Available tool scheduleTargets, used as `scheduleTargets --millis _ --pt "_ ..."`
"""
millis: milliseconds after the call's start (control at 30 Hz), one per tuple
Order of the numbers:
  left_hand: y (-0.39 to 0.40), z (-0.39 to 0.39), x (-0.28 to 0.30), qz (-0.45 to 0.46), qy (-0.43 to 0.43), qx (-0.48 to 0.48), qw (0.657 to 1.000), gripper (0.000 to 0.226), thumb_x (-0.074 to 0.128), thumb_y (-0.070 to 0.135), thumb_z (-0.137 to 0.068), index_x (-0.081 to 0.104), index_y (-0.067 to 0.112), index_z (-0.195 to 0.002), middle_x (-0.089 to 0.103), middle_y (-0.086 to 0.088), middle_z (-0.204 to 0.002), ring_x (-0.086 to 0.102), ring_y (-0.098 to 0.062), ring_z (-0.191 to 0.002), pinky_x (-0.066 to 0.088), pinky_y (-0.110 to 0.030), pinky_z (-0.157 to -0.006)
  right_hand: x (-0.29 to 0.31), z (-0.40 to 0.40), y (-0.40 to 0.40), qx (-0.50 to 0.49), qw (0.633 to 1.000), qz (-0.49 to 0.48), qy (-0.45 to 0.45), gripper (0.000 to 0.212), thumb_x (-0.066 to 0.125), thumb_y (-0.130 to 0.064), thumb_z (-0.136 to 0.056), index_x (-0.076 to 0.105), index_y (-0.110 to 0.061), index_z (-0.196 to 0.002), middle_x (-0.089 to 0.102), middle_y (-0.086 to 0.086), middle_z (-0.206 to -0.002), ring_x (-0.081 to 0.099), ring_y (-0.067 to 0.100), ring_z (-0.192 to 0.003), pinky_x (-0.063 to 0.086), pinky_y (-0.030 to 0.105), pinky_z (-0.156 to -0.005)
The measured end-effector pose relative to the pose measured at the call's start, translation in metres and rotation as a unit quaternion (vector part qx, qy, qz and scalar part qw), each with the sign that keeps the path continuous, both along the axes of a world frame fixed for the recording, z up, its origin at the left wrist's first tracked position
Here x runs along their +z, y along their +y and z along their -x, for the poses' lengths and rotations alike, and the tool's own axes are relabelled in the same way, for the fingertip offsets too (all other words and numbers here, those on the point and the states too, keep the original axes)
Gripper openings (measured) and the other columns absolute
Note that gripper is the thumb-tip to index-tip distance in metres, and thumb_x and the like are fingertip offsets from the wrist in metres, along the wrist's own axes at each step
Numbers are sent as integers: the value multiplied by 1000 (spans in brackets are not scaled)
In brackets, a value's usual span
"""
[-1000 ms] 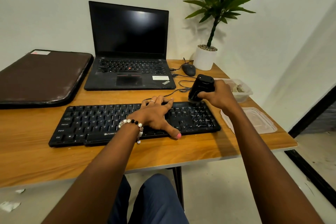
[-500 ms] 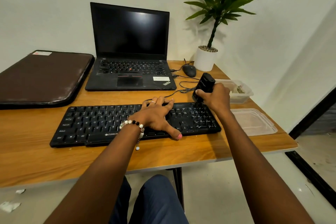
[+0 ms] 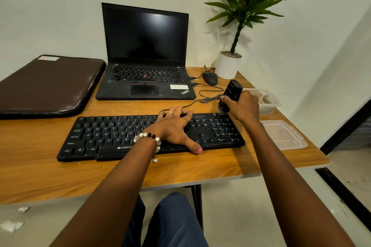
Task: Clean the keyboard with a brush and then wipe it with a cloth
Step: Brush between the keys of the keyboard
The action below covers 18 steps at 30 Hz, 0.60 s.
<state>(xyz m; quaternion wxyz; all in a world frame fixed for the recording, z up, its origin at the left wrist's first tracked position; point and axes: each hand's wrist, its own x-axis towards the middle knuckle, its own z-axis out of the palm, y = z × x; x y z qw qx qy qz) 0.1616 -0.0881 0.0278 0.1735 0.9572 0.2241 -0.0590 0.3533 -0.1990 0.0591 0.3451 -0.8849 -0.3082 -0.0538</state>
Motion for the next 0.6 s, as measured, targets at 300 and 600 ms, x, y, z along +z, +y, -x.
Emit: scheduleTargets --millis 300,600 --pt "0 1 -1 1 -3 2 1000 132 64 84 -54 -3 30 -153 7 11 -153 5 -24 -141 2 -52 -116 14 -13 -3 13 997 76 -30 46 64 -54 -79 63 -16 -105 65 13 -103 61 35 -98 51 40 -77" --pt "0 2 -2 -6 -2 -1 1000 134 58 87 -48 -3 30 -153 9 10 -152 8 -23 -139 4 -50 -116 -3 -15 -12 19 999 44 -5 43 62 -47 -80 64 -10 -102 66 11 -94 62 31 -88 44 32 -65"
